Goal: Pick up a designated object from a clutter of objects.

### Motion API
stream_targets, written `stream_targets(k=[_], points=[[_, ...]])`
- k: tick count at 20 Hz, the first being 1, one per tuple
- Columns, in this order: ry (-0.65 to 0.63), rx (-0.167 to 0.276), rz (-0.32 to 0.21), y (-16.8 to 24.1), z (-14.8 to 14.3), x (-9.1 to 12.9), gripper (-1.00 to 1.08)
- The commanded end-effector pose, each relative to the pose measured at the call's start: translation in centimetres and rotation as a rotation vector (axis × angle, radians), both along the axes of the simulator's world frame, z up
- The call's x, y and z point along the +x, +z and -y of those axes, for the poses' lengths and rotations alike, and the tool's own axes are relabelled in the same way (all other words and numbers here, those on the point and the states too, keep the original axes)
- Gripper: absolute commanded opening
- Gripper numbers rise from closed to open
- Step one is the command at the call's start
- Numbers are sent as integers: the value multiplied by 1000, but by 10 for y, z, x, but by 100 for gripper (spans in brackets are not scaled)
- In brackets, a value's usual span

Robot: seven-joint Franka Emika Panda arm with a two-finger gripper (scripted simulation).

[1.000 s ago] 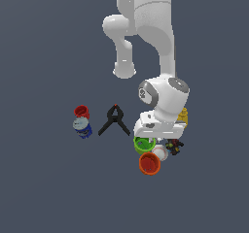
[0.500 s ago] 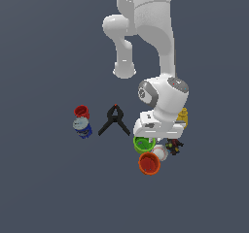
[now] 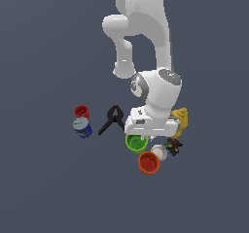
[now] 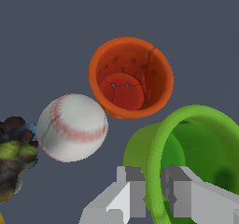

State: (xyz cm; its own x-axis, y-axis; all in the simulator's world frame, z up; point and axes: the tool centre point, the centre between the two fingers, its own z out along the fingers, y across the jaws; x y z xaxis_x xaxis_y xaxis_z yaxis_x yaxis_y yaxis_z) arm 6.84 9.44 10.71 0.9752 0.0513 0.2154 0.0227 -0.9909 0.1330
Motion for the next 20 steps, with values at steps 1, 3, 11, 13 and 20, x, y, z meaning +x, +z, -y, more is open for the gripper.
stream_targets(k=[1,3,11,13,20], points=[[0,0,3,17,16,4,-100],[0,0,3,31,31,7,-100],[1,2,3,98,101,22,-100],[2,3,3,116,119,27,-100],[2,4,4,178,183,42,-100]])
